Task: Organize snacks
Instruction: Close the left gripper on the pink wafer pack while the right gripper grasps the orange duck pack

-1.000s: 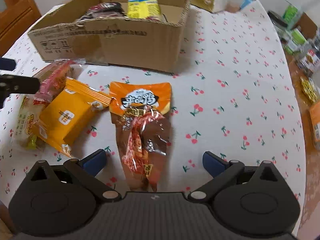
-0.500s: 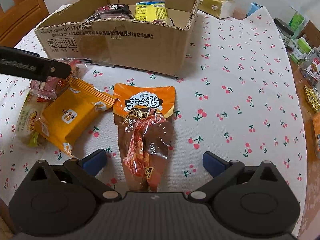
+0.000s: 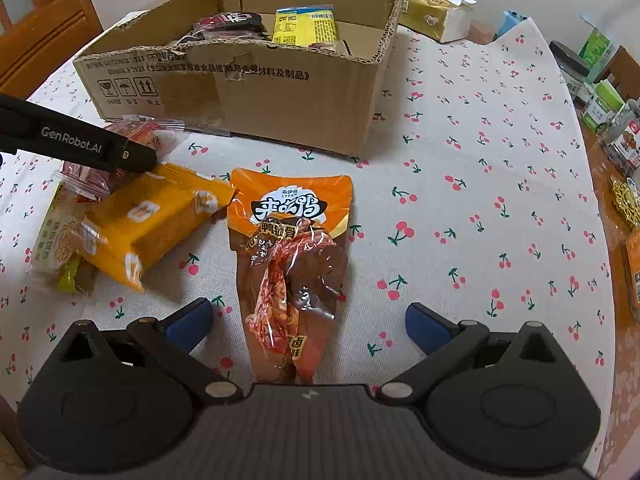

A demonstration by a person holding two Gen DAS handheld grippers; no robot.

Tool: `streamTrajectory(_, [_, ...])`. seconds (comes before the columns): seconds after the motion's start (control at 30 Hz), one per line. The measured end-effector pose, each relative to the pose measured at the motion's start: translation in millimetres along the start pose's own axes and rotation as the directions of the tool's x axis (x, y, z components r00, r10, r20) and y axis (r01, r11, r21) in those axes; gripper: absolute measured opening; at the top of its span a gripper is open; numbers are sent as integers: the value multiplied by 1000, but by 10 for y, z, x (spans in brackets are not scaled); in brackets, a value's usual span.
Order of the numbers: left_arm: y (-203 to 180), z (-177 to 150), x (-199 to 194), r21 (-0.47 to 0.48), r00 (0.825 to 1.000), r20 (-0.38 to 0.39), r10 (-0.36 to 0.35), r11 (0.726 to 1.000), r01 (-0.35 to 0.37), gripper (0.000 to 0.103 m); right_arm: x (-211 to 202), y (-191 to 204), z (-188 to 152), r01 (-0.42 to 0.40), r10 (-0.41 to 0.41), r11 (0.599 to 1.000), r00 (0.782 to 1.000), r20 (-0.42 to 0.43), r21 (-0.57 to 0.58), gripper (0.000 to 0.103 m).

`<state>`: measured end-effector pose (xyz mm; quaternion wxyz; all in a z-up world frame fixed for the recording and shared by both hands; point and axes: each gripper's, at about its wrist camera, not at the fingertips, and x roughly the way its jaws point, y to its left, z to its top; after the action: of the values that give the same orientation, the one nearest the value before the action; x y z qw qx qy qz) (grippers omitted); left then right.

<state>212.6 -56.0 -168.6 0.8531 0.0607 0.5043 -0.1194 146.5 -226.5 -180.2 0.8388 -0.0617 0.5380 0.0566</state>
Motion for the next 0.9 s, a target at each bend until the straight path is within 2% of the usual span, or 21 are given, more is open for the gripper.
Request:
streamTrajectory(0.17, [19, 8, -20, 9, 1000, -3, -11, 1000, 11, 55, 3, 20, 33, -5, 5, 1000, 1000, -6, 4, 102])
streamTrajectory(0.27, [23, 2, -50, 27, 1000, -4, -17, 999, 17, 55, -17, 60, 59, -17, 17, 1000, 1000, 10, -21, 93])
streamTrajectory(0.73, [31, -27, -159, 88, 1000, 9, -27, 996, 27, 55, -20, 63, 175, -33, 34, 999, 999, 27, -30, 68])
streamTrajectory(0.9, [33, -37, -177, 98, 1000, 11, -29, 995, 28, 55, -27, 42, 207, -48, 48, 999, 998, 29, -19, 68])
